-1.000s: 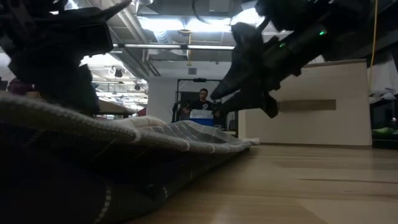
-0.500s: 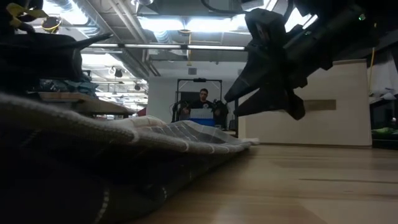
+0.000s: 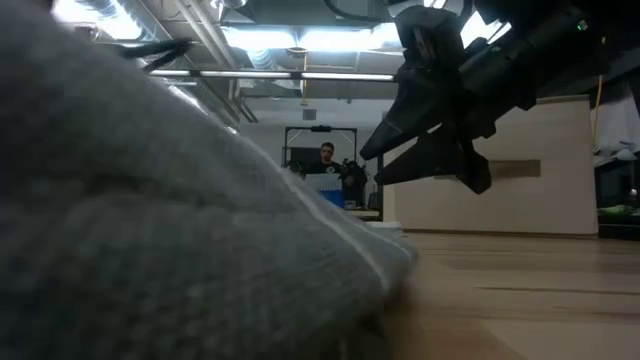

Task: Fold towel
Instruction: Fold the gray white kitchen towel

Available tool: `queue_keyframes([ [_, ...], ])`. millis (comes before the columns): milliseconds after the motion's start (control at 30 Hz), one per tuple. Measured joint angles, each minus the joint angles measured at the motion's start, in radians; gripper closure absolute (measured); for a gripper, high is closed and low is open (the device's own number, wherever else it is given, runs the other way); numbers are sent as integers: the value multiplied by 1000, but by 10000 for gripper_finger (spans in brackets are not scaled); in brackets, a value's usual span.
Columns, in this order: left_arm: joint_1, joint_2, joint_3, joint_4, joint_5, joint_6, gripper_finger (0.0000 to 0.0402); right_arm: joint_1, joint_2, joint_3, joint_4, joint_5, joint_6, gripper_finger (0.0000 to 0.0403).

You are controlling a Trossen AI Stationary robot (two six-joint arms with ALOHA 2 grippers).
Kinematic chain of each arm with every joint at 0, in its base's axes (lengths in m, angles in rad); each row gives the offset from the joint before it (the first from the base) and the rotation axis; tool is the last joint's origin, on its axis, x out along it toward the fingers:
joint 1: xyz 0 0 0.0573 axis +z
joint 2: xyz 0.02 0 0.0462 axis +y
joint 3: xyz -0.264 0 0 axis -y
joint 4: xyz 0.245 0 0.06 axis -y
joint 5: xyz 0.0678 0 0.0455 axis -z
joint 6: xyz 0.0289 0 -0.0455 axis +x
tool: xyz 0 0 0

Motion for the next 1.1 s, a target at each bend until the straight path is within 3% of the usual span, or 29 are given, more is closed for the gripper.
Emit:
queue_keyframes([
  [167, 74, 77, 84, -7, -29, 107, 400, 0, 0, 0, 0, -105, -2, 243],
  [400, 203, 86, 129, -23, -49, 259, 400, 0, 0, 0, 0, -228, -4, 243],
  [533, 274, 87, 131, -18, -51, 279, 400, 0, 0, 0, -5, -241, -11, 243],
  [633, 308, 88, 130, 18, -26, 265, 400, 0, 0, 0, -11, -310, -96, 243],
  [833, 320, 81, 130, 149, 138, 384, 400, 0, 0, 1, 1, -469, -144, 243],
  [1100, 283, 74, 135, 311, 158, 577, 400, 1, 0, 32, -2, -503, -124, 243],
])
